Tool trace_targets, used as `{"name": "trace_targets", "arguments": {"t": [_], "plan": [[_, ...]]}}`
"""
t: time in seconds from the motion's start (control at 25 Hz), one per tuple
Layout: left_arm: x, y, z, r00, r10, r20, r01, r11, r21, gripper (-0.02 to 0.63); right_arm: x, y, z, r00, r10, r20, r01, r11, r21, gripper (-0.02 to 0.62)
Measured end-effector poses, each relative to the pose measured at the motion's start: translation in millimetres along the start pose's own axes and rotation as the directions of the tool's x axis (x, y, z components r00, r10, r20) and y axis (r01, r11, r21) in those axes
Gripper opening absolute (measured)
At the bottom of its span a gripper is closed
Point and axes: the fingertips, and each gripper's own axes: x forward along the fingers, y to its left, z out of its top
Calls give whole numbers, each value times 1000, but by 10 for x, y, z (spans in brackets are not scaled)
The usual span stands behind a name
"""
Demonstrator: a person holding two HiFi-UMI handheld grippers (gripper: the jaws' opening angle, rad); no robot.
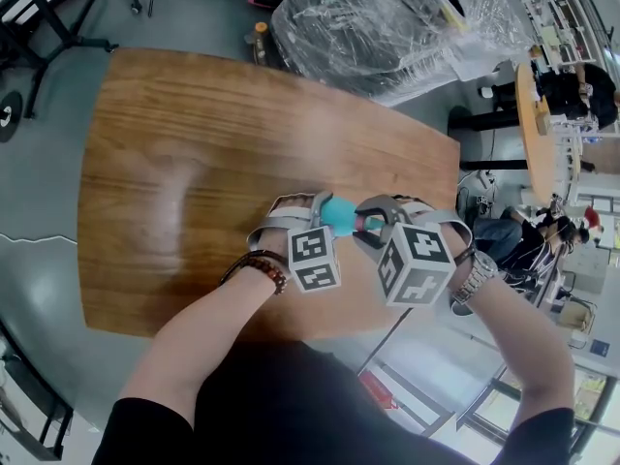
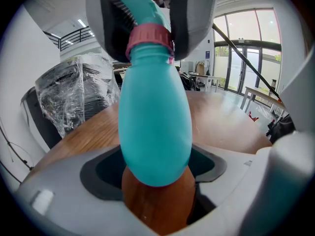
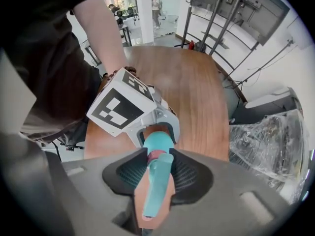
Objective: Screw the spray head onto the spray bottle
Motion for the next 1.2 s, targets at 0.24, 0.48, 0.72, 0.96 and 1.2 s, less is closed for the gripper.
{"name": "trace_targets", "arguments": {"t": [0.24,0.48,0.72,0.96,1.2], "plan": [[-1,-11,8,1000,0,-1,0,1000,4,409,-39,28,-14,999,4,47,-5,1000,26,164],[14,-8,5,1000,-3,-1,3,1000,7,408,-145,-26,-78,997,-19,77,15,999,40,176],[9,-12,9,1000,-3,-3,3,1000,7,409,-184,-3,-174,996,-25,88,24,1000,19,135],[10,-2,6,1000,-4,-9,4,1000,8,409,-184,-3,-193,996,-20,90,18,1000,23,114],[7,0,10,1000,-3,-13,3,1000,6,408,-267,-5,-153,998,-39,39,39,999,-7,112]]}}
